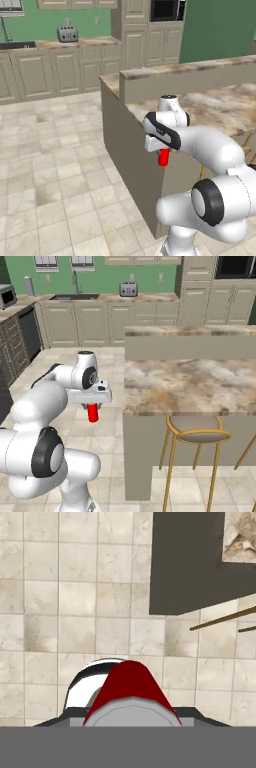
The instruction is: Four empty soda cans are scattered around the kitchen. Gather all the cans and cluster them next to the stove for recycling.
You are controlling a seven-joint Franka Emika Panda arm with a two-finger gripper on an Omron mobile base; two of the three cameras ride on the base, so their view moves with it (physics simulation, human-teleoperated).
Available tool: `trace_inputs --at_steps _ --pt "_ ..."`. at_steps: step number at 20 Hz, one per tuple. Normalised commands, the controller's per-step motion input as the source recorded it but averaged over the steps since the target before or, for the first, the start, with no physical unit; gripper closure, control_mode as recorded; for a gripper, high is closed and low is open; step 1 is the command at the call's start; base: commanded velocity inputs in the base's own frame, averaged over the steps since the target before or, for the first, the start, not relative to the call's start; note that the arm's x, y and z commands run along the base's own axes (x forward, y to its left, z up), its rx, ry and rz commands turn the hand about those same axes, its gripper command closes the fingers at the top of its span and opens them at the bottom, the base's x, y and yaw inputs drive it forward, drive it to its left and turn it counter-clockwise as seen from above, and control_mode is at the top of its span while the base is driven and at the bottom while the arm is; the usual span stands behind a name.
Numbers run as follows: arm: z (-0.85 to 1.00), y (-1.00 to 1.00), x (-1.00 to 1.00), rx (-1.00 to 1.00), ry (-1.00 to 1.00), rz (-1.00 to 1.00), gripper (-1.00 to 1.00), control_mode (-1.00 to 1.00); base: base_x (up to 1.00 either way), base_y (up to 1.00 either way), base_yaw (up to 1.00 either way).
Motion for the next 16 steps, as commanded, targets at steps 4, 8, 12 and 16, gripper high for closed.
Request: trace_inputs --at_steps 4,8,12,16 --pt "0.00 0.00 0.00 0.00 0.00 0.00 1.00 1.00 0.02 0.73 -0.03" --pt "0.00 0.00 0.00 0.00 0.00 0.00 1.00 1.00 0.20 0.68 -0.07" --pt "0.00 0.00 0.00 0.00 0.00 0.00 1.00 1.00 0.49 0.55 -0.12" --pt "0.00 0.00 0.00 0.00 0.00 0.00 1.00 1.00 0.53 0.52 -0.12"
